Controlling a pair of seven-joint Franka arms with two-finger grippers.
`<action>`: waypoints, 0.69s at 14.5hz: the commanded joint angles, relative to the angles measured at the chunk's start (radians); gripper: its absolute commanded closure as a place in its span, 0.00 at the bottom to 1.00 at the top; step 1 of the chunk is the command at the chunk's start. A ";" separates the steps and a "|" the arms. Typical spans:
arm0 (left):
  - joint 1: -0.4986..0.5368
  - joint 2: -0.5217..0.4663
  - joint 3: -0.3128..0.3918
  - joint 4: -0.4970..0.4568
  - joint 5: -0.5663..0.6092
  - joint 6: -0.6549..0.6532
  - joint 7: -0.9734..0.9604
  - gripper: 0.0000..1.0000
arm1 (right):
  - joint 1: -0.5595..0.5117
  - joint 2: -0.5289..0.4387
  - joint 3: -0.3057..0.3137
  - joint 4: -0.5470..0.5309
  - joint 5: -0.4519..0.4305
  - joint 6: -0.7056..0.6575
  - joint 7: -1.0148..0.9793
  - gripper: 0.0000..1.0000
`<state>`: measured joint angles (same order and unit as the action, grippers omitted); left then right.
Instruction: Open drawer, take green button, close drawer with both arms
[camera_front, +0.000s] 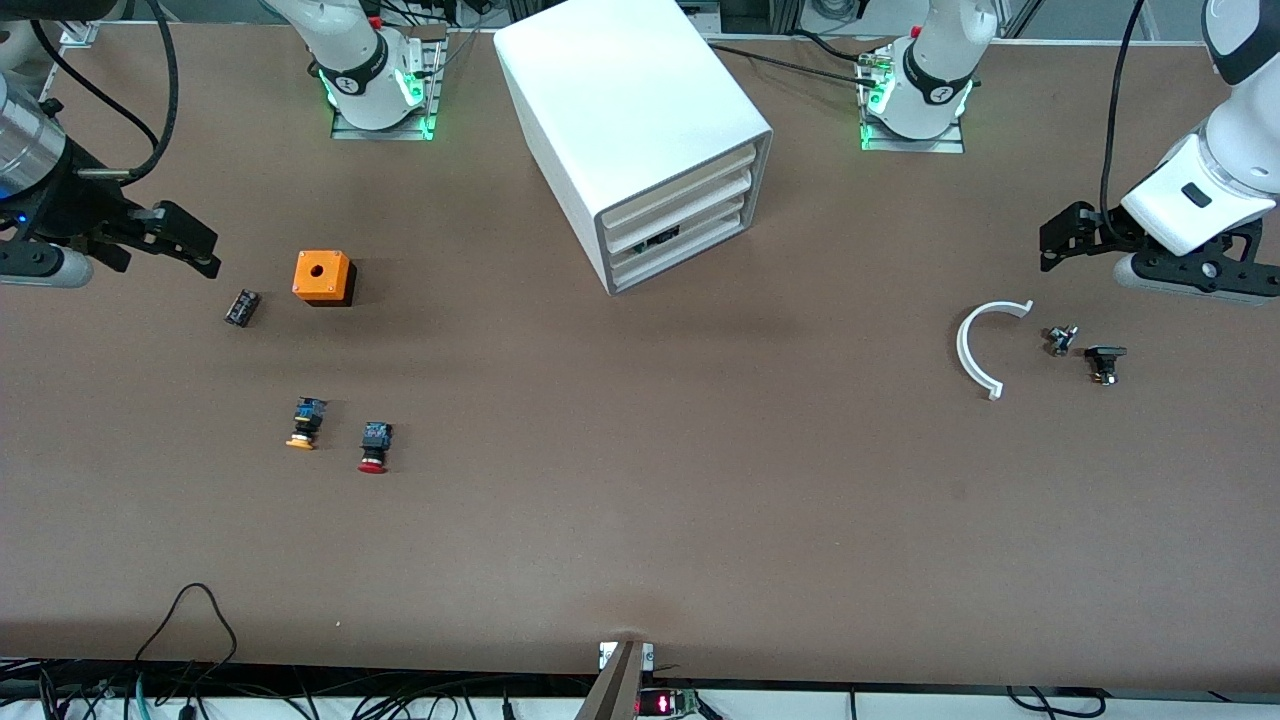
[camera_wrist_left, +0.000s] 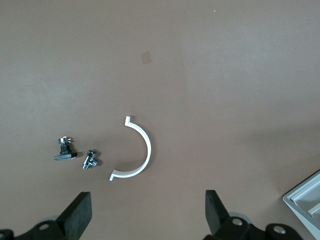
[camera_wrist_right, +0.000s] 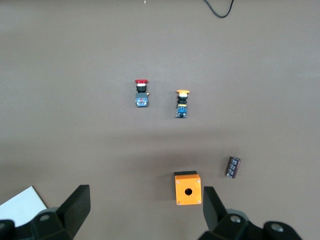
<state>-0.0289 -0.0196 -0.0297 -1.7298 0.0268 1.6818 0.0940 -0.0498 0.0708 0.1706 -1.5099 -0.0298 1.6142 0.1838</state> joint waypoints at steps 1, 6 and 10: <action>-0.003 -0.010 0.004 0.004 -0.022 -0.021 0.009 0.00 | 0.001 -0.003 -0.005 -0.038 0.025 0.003 0.003 0.00; -0.003 -0.010 -0.010 0.004 -0.022 -0.022 0.007 0.00 | 0.002 0.059 -0.002 -0.067 0.050 0.039 -0.014 0.00; -0.005 -0.010 -0.012 0.004 -0.022 -0.028 0.012 0.00 | 0.008 0.115 0.001 -0.087 0.062 0.122 -0.012 0.00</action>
<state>-0.0320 -0.0196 -0.0421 -1.7298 0.0261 1.6704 0.0941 -0.0473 0.1702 0.1709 -1.5855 0.0146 1.7028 0.1828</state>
